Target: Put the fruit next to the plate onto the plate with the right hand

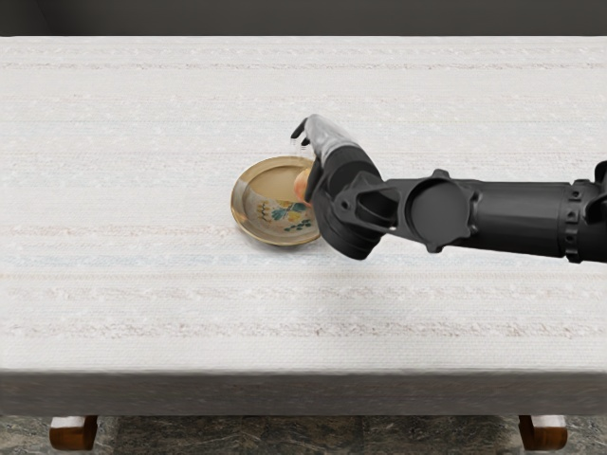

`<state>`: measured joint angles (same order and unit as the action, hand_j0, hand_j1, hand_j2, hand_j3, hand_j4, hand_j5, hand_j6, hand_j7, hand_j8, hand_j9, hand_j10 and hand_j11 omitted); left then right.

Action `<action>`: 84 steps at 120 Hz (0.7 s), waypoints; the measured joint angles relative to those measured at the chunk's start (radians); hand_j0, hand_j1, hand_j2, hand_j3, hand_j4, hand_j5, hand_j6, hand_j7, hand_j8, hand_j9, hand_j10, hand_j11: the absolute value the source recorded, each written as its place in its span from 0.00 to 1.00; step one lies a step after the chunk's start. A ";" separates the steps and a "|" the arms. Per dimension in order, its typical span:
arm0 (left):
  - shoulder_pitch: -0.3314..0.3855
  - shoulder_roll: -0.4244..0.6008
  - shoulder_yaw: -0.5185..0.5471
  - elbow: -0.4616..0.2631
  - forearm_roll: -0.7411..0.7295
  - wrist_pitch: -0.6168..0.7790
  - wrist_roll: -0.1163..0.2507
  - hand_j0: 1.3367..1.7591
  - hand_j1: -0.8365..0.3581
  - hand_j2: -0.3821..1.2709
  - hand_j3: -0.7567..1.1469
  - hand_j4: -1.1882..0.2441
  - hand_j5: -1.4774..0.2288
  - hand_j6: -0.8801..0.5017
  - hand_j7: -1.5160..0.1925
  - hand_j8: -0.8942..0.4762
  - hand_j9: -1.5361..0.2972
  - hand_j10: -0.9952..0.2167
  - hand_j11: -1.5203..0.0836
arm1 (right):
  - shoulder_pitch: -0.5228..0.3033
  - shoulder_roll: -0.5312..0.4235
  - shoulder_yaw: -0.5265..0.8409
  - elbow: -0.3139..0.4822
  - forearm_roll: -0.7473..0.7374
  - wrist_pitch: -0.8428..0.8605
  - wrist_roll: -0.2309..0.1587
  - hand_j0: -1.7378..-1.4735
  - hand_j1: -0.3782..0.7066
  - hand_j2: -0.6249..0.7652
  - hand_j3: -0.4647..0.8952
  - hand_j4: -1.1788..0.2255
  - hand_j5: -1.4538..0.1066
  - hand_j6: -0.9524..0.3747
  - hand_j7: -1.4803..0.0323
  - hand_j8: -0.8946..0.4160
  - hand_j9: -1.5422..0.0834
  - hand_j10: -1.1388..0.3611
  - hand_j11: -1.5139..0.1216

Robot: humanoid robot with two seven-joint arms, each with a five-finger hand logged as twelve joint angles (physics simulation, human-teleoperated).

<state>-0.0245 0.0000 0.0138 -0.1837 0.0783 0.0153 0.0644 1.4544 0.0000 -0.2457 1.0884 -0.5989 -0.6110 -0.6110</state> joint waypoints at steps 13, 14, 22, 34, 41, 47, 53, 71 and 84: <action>0.000 0.000 0.000 0.000 0.000 0.000 0.000 0.76 0.75 0.26 0.40 0.66 0.68 0.46 0.70 0.48 0.67 0.62 0.75 | 0.002 0.000 0.016 -0.001 0.001 0.000 0.000 0.30 0.24 0.47 0.34 0.67 0.73 0.54 0.77 0.52 0.76 0.61 0.73; 0.000 0.000 0.000 0.000 0.000 0.000 0.000 0.76 0.75 0.26 0.40 0.66 0.68 0.46 0.70 0.48 0.67 0.62 0.75 | 0.002 0.000 0.017 -0.001 0.001 0.000 0.000 0.30 0.23 0.47 0.34 0.68 0.74 0.54 0.78 0.53 0.76 0.62 0.74; 0.000 0.000 0.000 0.000 0.000 0.000 0.000 0.76 0.75 0.26 0.40 0.66 0.68 0.46 0.70 0.48 0.67 0.62 0.75 | 0.004 0.000 0.028 -0.002 0.001 0.000 0.000 0.30 0.19 0.46 0.34 0.71 0.78 0.58 0.82 0.56 0.80 0.65 0.78; 0.000 0.000 0.000 0.000 0.000 0.000 0.000 0.76 0.75 0.26 0.40 0.66 0.68 0.46 0.70 0.48 0.67 0.62 0.75 | 0.009 0.000 0.054 -0.002 0.001 0.000 0.000 0.30 0.14 0.45 0.34 0.75 0.83 0.62 0.87 0.60 0.85 0.68 0.83; 0.000 0.000 0.000 0.000 0.000 0.000 0.000 0.76 0.75 0.26 0.40 0.66 0.68 0.46 0.70 0.48 0.67 0.62 0.75 | 0.009 0.000 0.076 -0.002 0.005 0.000 0.000 0.30 0.12 0.45 0.34 0.77 0.85 0.64 0.89 0.61 0.87 0.69 0.84; 0.000 0.000 0.000 0.000 0.000 0.000 0.000 0.76 0.75 0.26 0.40 0.66 0.68 0.46 0.70 0.48 0.67 0.62 0.75 | 0.008 0.000 0.101 -0.002 0.008 0.000 0.000 0.30 0.11 0.45 0.34 0.78 0.86 0.65 0.90 0.62 0.88 0.70 0.86; 0.000 0.000 0.000 0.000 0.000 0.000 0.000 0.76 0.75 0.26 0.40 0.66 0.68 0.46 0.70 0.48 0.67 0.62 0.75 | 0.005 0.000 0.140 -0.002 0.010 0.000 0.000 0.30 0.10 0.45 0.34 0.79 0.87 0.66 0.92 0.63 0.89 0.71 0.87; 0.000 0.000 0.000 0.000 0.000 0.000 0.000 0.76 0.75 0.26 0.40 0.66 0.68 0.46 0.70 0.48 0.67 0.62 0.75 | -0.057 0.000 0.347 0.003 0.013 0.009 0.000 0.30 0.07 0.45 0.34 0.80 0.89 0.68 0.94 0.65 0.91 0.73 0.89; 0.000 0.000 0.000 0.000 0.000 0.000 0.000 0.76 0.75 0.26 0.40 0.66 0.68 0.46 0.70 0.48 0.67 0.62 0.75 | -0.162 -0.007 0.576 0.010 0.016 0.174 0.000 0.30 0.07 0.45 0.34 0.81 0.90 0.69 0.95 0.65 0.92 0.73 0.90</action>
<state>-0.0245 0.0000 0.0138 -0.1837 0.0782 0.0153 0.0644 1.2928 -0.0072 0.3300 1.0981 -0.5834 -0.4370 -0.6109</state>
